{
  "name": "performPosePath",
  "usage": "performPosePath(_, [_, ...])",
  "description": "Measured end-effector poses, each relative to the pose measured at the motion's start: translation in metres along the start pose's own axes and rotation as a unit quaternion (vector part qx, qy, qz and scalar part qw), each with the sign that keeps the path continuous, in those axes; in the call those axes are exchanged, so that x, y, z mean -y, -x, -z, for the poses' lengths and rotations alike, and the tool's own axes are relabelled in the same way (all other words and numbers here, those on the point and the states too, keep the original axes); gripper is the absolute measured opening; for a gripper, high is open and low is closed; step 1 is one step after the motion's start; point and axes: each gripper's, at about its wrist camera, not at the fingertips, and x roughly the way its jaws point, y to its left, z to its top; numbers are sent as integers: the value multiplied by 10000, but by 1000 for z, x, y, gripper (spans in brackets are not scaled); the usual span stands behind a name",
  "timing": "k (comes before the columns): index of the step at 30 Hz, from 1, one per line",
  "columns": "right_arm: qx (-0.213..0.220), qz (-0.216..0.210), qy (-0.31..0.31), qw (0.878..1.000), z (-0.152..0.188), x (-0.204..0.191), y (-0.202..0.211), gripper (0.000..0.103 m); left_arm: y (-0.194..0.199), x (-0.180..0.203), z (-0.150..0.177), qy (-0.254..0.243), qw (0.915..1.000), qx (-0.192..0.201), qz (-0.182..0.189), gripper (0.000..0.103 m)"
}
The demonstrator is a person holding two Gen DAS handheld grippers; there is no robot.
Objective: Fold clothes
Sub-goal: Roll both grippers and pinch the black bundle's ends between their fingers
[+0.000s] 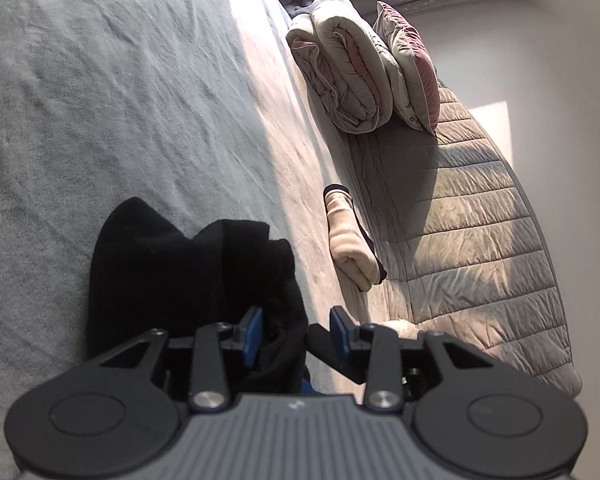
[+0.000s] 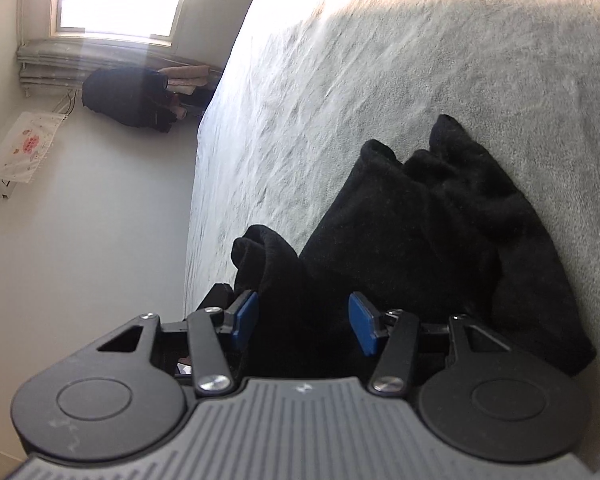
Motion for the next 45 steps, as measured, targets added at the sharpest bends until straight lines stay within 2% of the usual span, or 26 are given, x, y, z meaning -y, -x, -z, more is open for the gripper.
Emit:
performPosePath(3, [20,-70,-194,9998,-2,0,1,56,3,3,1,66,9994,-60,345,46])
performPosePath(6, [38,-100,-339,9994,-3,-1,2,57,5,10,4,-98,9993,-163,330,47])
performPosePath(9, [81,-37,-419,9991,-4,-1,1,57,14,14,4,-195,9994,-46,279,48])
performPosePath(11, [105,38,-390,9992,-4,-3,0,57,25,15,1,-343,9992,161,90,49])
performPosePath(15, [68,222,-42,9997,3,-10,1,59,44,14,-4,-762,9937,567,-600,47])
performPosePath(17, [31,304,141,9994,5,-15,-1,59,51,13,-6,-980,9878,745,-957,33])
performPosePath(18, [16,356,237,9991,6,-17,-3,59,51,12,-7,-1072,9852,762,-1103,21])
performPosePath(21, [17,571,593,9966,11,-22,-6,58,50,7,-6,-1277,9784,758,-1437,17])
performPosePath(23, [-13,701,896,9935,15,-26,-8,51,48,6,-3,-1416,9746,710,-1585,16])
performPosePath(25, [-34,732,1122,9910,17,-28,-9,29,43,6,1,-1630,9685,695,-1752,16])
performPosePath(27, [-26,653,1199,9906,16,-27,-6,18,40,7,3,-1713,9658,715,-1812,16])
performPosePath(28, [19,617,1228,9905,16,-27,-2,16,38,8,4,-1752,9645,725,-1840,16])
performPosePath(36, [457,146,1346,9897,10,-21,45,15,36,24,12,-1965,9664,901,-1387,16])
performPosePath(41, [646,166,1188,9907,2,-2,66,15,18,32,27,-2385,9593,626,-1373,16])
performPosePath(45, [635,330,1050,9919,-1,13,59,16,5,33,37,-2653,9515,382,-1508,17])
